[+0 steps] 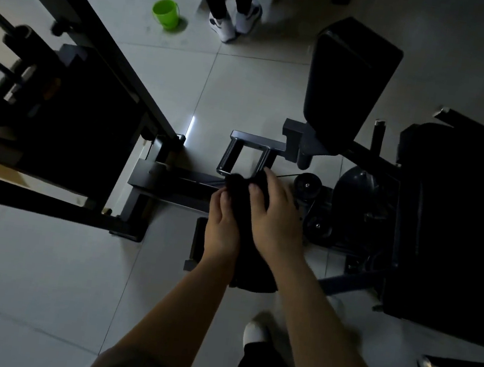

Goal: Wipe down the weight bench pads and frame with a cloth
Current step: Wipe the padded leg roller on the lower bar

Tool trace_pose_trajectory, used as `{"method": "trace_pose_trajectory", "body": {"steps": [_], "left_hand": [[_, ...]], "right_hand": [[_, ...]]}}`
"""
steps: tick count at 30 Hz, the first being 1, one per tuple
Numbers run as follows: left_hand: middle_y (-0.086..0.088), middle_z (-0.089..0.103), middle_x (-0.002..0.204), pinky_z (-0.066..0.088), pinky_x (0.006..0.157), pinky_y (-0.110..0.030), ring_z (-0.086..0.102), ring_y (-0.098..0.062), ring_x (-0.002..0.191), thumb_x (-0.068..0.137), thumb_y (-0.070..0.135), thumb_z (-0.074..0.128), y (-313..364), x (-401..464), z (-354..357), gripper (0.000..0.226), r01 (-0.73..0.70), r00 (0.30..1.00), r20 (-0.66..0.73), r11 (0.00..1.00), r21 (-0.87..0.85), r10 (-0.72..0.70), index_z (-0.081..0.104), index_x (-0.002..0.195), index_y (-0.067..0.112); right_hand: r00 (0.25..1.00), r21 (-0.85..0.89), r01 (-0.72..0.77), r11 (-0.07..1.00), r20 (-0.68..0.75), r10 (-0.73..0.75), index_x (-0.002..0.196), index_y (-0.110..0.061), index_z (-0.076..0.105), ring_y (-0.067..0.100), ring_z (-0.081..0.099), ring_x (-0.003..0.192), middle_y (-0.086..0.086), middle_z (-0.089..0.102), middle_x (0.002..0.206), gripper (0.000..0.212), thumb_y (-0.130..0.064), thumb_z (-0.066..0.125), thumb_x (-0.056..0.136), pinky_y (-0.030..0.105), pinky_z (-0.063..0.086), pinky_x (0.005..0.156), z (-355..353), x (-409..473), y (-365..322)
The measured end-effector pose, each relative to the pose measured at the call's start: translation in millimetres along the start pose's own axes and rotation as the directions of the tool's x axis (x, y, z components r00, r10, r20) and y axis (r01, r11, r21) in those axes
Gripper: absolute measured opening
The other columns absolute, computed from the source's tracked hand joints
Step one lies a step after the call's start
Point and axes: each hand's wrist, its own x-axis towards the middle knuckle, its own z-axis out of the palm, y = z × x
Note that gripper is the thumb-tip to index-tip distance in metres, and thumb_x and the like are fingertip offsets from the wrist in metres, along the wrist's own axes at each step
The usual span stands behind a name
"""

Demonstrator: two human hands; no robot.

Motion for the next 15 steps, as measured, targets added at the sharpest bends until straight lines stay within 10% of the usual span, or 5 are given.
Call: {"method": "trace_pose_trajectory", "body": {"steps": [6,10,15], "left_hand": [[0.01,0.056,0.1,0.043,0.082,-0.031,0.054,-0.012,0.099,0.099,0.034,0.03,0,-6,-1,0.022,-0.075,0.994,-0.067,0.99,0.117,0.083,0.051,0.108,0.035],[0.005,0.042,0.137,0.028,0.109,-0.031,0.032,-0.014,0.134,0.095,0.039,0.027,-6,-10,4,0.045,-0.528,0.845,0.2,0.714,0.46,0.496,0.042,0.135,0.026],[0.003,0.038,0.147,0.011,0.115,-0.02,0.018,-0.008,0.14,0.089,0.051,0.014,-4,-9,11,0.066,-0.52,0.834,0.244,0.556,0.648,0.495,0.036,0.142,0.02]], "right_hand": [[0.992,0.409,-0.119,0.905,0.021,0.121,0.132,-0.057,0.013,-0.01,0.018,0.138,-0.026,0.021,0.15,0.062,-0.082,0.022,0.076,0.029,0.023,0.118,11,-107,35],[0.977,0.536,-0.202,0.82,0.048,0.209,0.119,-0.057,0.031,-0.016,0.034,0.123,-0.039,0.035,0.126,0.03,-0.051,0.03,0.09,0.012,0.03,0.105,5,-77,27],[0.953,0.536,-0.252,0.806,0.285,0.108,0.139,-0.026,0.039,-0.006,0.047,0.101,-0.024,0.047,0.11,0.038,-0.022,0.031,0.102,0.0,0.035,0.083,-18,2,20]]}}
